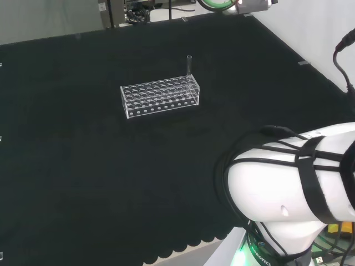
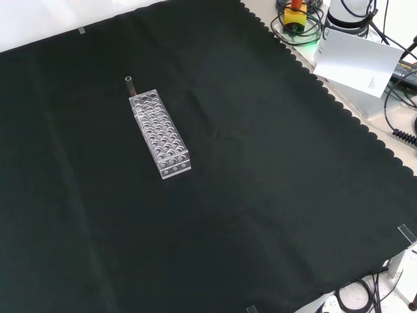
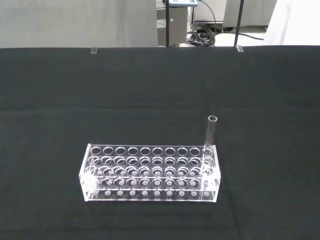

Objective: Pick up the test tube.

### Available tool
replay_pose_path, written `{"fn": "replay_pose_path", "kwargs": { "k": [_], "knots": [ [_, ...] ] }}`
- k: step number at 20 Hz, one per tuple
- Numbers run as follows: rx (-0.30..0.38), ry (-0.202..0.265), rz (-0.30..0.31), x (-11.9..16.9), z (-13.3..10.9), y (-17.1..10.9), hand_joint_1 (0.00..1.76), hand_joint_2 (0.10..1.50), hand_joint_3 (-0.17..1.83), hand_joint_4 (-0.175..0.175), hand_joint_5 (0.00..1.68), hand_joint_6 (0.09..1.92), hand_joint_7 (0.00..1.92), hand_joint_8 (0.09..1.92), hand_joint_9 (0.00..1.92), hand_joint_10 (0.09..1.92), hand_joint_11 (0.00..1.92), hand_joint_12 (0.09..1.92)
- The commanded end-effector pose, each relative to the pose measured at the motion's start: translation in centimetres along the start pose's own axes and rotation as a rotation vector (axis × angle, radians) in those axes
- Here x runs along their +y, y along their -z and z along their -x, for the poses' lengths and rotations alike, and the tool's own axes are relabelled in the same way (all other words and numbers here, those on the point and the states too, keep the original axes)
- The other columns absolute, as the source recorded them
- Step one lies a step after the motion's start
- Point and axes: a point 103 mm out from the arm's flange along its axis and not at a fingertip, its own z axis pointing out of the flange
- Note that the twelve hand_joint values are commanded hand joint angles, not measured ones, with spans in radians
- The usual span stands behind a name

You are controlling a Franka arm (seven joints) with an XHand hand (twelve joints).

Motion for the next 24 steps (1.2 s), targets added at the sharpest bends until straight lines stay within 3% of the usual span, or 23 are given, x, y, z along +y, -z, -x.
{"fn": "replay_pose_path", "kwargs": {
  "k": [1, 12, 24],
  "knots": [
    [-0.01, 0.0, 0.008, 0.0, 0.1, 0.0, 0.53, 0.73, 0.52, -0.033, 0.0, 0.09, 0.0, 0.09, 0.0, 0.19, 0.0, 0.8],
    [-0.003, 0.044, -0.075, 2.3, 0.3, -0.4, 0.52, 0.82, 0.33, -0.032, 0.0, 0.09, 0.0, 0.09, 0.0, 0.18, 0.0, 0.79],
    [-0.074, 0.005, -0.162, 8.4, 3.2, -2.6, 0.53, 0.86, 0.25, -0.034, 0.0, 0.09, 0.04, 0.09, 0.0, 0.35, 0.0, 1.0]
  ]
}}
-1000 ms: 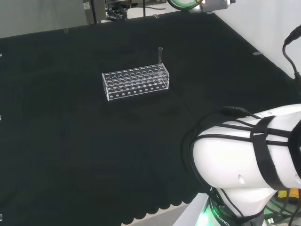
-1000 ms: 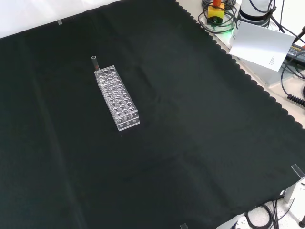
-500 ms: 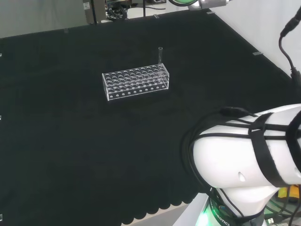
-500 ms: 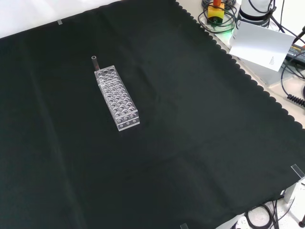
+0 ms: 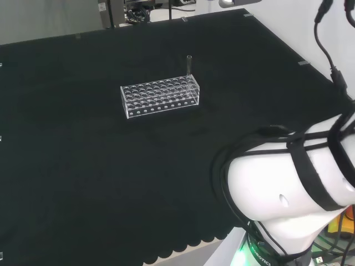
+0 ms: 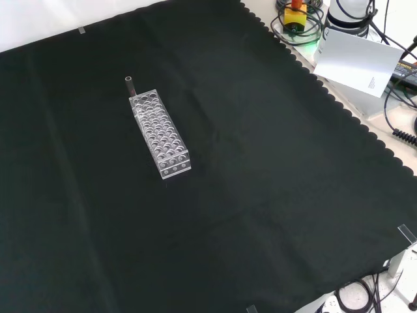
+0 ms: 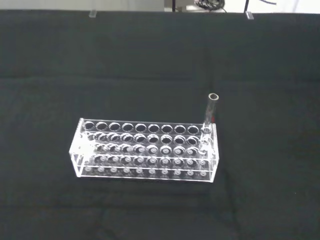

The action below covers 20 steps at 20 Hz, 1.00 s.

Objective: Pick up the test tube.

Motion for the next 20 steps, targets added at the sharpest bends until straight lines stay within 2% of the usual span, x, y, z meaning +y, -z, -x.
{"fn": "replay_pose_path", "kwargs": {
  "k": [1, 5, 13, 16, 20],
  "knots": [
    [-0.055, -0.03, -0.044, 4.2, 2.2, -0.6, 0.53, 0.86, 0.25, -0.035, 0.0, 0.09, 0.04, 0.09, 0.0, 0.36, 0.0, 1.0],
    [-0.056, -0.047, -0.077, 6.4, 2.7, -1.2, 0.54, 0.86, 0.24, -0.037, 0.0, 0.09, 0.04, 0.09, 0.0, 0.4, 0.0, 1.03],
    [-0.06, -0.101, -0.164, 10.6, 5.2, -3.3, 0.55, 0.87, 0.23, -0.044, 0.0, 0.09, 0.05, 0.1, 0.0, 0.45, 0.0, 1.06],
    [-0.058, -0.124, -0.21, 11.9, 6.3, -4.4, 0.56, 0.87, 0.22, -0.044, 0.0, 0.09, 0.01, 0.22, 0.0, 0.47, 0.0, 1.08],
    [-0.023, -0.15, -0.259, 13.8, 7.7, -5.8, 0.56, 0.88, 0.22, -0.045, 0.0, 0.09, 0.0, 0.29, 0.0, 0.49, 0.0, 1.09]
  ]
}}
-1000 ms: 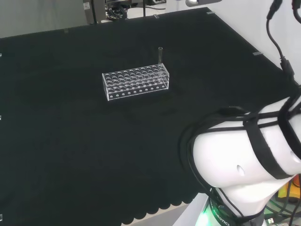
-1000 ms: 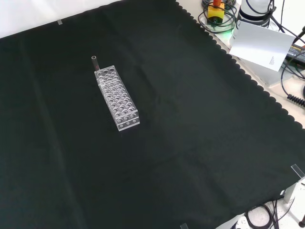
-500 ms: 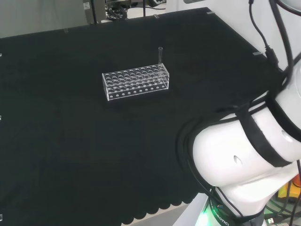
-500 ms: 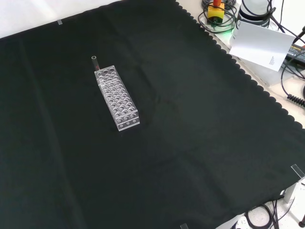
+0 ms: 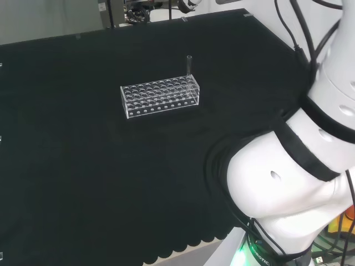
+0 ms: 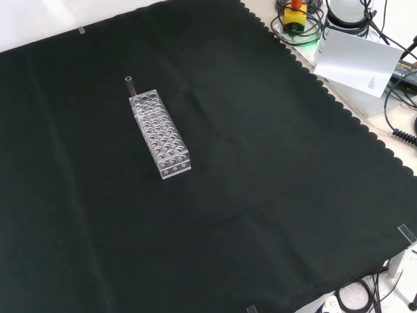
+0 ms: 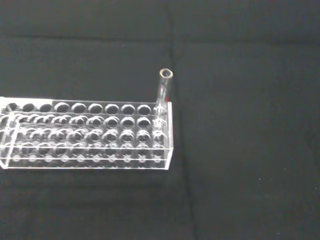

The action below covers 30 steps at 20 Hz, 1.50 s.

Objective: Pick up the test tube.

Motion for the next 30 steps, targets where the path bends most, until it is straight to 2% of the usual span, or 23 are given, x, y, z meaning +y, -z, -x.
{"fn": "replay_pose_path", "kwargs": {
  "k": [1, 6, 13, 14, 21, 30],
  "knots": [
    [0.037, -0.065, -0.1, 4.3, 3.2, -1.9, 0.57, 0.88, 0.22, -0.045, 0.0, 0.09, 0.0, 0.31, 0.0, 0.5, 0.0, 1.1],
    [0.051, -0.068, -0.144, 6.3, 3.8, -3.6, 0.58, 0.88, 0.22, -0.048, 0.02, 0.09, 0.0, 0.41, 0.0, 0.57, 0.0, 1.15],
    [0.053, -0.052, -0.2, 8.3, 3.4, -6.1, 0.6, 0.88, 0.22, -0.05, 0.03, 0.09, 0.0, 0.51, 0.0, 0.63, 0.0, 1.19],
    [0.037, -0.049, -0.215, 8.7, 3.2, -6.4, 0.6, 0.88, 0.22, -0.051, 0.03, 0.09, 0.0, 0.52, 0.0, 0.64, 0.0, 1.19],
    [0.064, -0.038, -0.243, 10.7, 2.8, -8.3, 0.61, 0.88, 0.22, -0.053, 0.05, 0.09, 0.0, 0.53, 0.0, 0.65, 0.0, 1.19],
    [0.059, -0.009, -0.296, 13.1, 1.7, -10.3, 0.66, 0.87, 0.23, -0.051, 0.06, 0.09, 0.0, 0.54, 0.0, 0.67, 0.0, 1.2]
  ]
}}
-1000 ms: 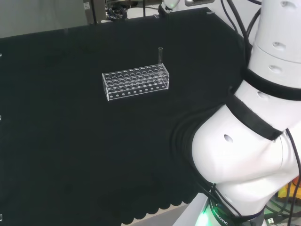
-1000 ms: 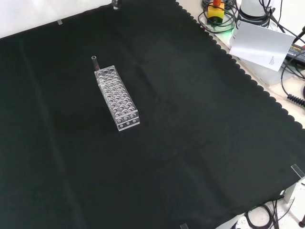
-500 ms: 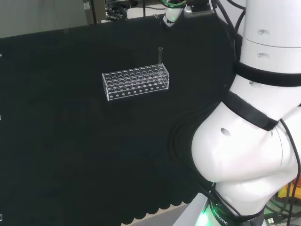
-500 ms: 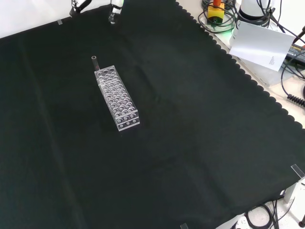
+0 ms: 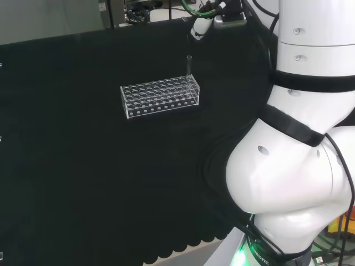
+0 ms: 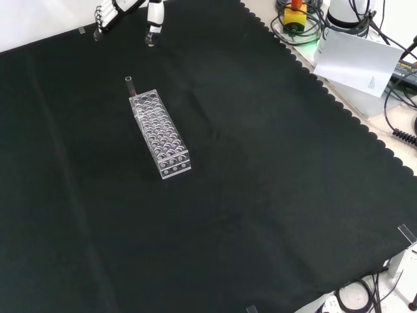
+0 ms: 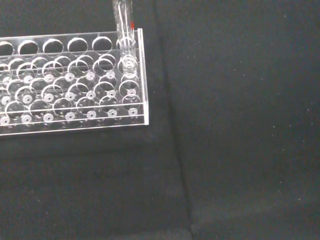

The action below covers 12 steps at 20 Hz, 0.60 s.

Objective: Pick up the test tube.

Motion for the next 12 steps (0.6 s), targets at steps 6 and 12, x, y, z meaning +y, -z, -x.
{"fn": "replay_pose_path", "kwargs": {
  "k": [6, 12],
  "knots": [
    [0.012, 0.032, -0.054, 3.5, -1.9, -1.4, 0.7, 0.88, 0.23, -0.03, 0.11, 0.09, 0.0, 0.54, 0.0, 0.67, 0.0, 1.2],
    [0.011, 0.033, -0.062, 4.3, -2.3, -1.8, 0.73, 0.88, 0.25, 0.031, 0.18, 0.09, 0.0, 0.54, 0.0, 0.7, 0.0, 1.2]
  ]
}}
